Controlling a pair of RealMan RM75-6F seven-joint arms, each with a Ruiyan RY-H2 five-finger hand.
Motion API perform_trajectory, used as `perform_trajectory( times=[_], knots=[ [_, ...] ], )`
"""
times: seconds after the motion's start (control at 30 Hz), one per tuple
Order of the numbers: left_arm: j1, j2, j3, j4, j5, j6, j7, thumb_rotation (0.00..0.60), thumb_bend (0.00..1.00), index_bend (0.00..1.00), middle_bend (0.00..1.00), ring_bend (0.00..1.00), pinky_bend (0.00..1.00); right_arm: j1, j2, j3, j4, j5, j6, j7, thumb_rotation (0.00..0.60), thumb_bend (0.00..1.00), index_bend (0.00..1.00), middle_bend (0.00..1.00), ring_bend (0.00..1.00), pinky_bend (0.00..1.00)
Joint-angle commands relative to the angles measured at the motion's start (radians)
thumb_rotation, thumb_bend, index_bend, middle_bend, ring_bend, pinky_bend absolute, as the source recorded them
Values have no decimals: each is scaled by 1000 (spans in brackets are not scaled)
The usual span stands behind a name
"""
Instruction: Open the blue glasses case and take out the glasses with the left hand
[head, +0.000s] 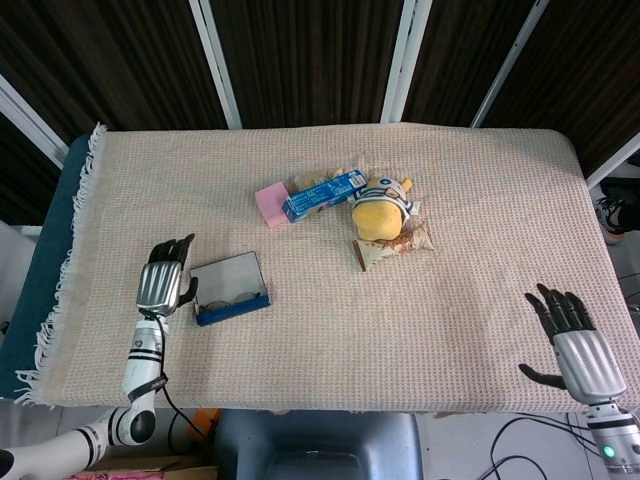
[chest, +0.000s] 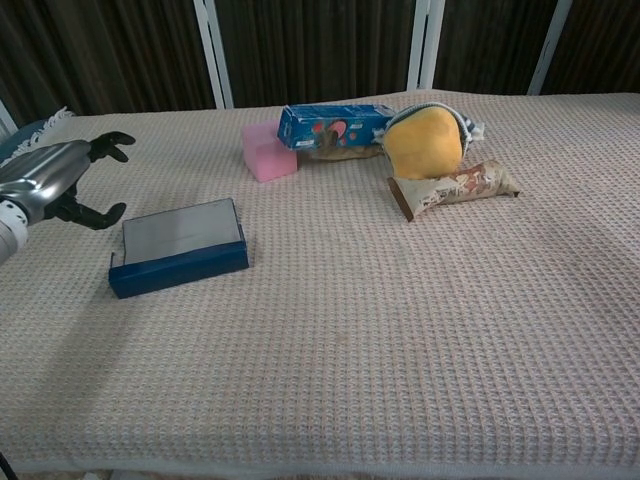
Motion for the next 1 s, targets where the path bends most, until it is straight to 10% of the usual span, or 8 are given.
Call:
perform_trajectory(
  times=[0.03, 0.37, 1.0],
  knots=[
    [43, 113, 53, -170, 37, -32, -78, 600, 396, 194, 145, 87, 132, 0, -1, -1, 0, -2, 0, -1, 600, 92, 0, 0, 0, 0],
    [51, 264, 181, -334, 82, -162, -88, 600, 628, 247, 77, 12, 121, 1, 3, -11, -3, -22, 0, 7, 600, 96, 0, 0, 0, 0],
    [72, 238, 225, -281, 81, -133, -40, 600, 637, 281, 78, 10, 118, 2, 15, -18, -3, -32, -1, 31, 600, 94, 0, 0, 0, 0]
  ],
)
